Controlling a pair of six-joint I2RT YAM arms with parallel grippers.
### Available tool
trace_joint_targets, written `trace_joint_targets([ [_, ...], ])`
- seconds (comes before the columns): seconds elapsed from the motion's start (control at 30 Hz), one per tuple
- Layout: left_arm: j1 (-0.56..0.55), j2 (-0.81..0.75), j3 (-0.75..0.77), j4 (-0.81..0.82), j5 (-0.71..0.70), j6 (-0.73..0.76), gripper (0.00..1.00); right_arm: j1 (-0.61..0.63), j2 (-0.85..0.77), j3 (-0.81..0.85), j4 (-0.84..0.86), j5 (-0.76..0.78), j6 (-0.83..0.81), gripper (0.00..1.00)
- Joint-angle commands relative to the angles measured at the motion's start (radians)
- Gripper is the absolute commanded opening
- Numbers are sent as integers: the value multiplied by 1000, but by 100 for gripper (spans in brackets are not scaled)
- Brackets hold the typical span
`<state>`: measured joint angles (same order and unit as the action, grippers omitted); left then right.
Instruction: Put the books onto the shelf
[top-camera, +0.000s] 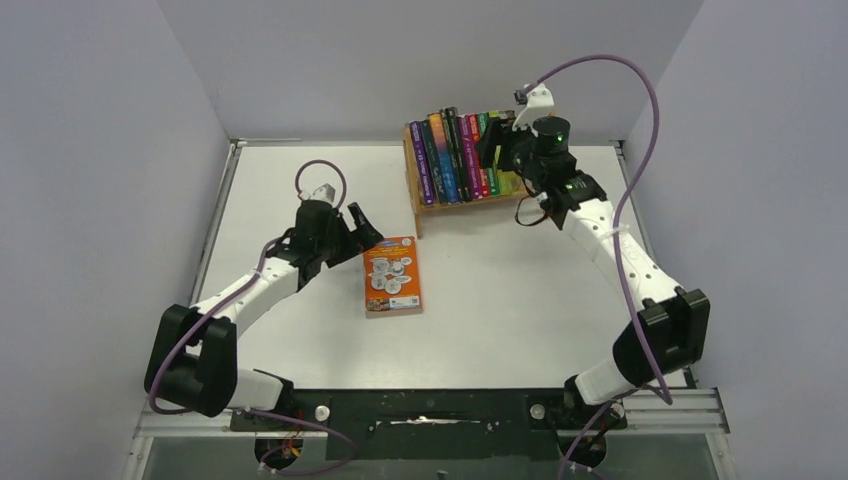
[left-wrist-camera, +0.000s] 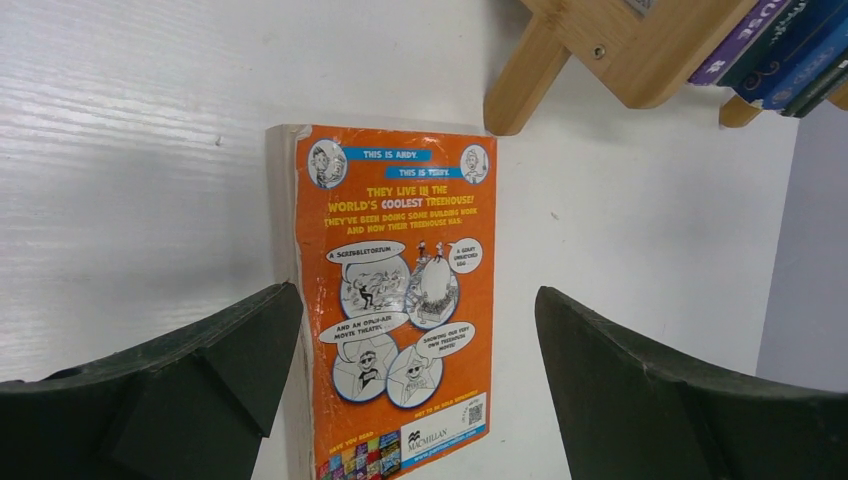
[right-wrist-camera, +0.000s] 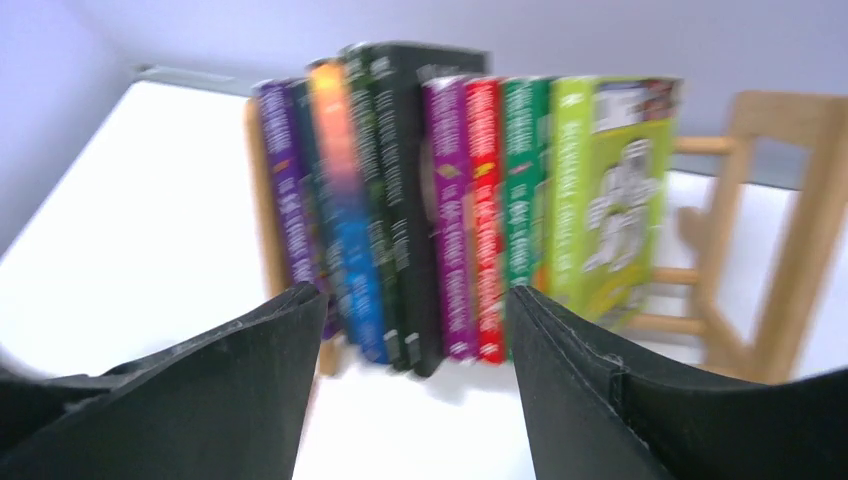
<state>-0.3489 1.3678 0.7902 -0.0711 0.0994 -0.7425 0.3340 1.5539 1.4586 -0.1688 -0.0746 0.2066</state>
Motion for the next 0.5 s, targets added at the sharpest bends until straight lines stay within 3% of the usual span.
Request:
trace_joint_targets([
  [0.0, 24, 29, -3, 53, 39, -5, 89, 45, -102, -151, 59, -229, 96, 67],
  [0.13, 27, 59, -17, 42, 41, 0, 89, 97, -160, -320, 121, -350, 212, 66],
  [0.47, 22, 120, -30, 22, 11, 17, 88, 206, -183, -567, 277, -441, 426, 66],
])
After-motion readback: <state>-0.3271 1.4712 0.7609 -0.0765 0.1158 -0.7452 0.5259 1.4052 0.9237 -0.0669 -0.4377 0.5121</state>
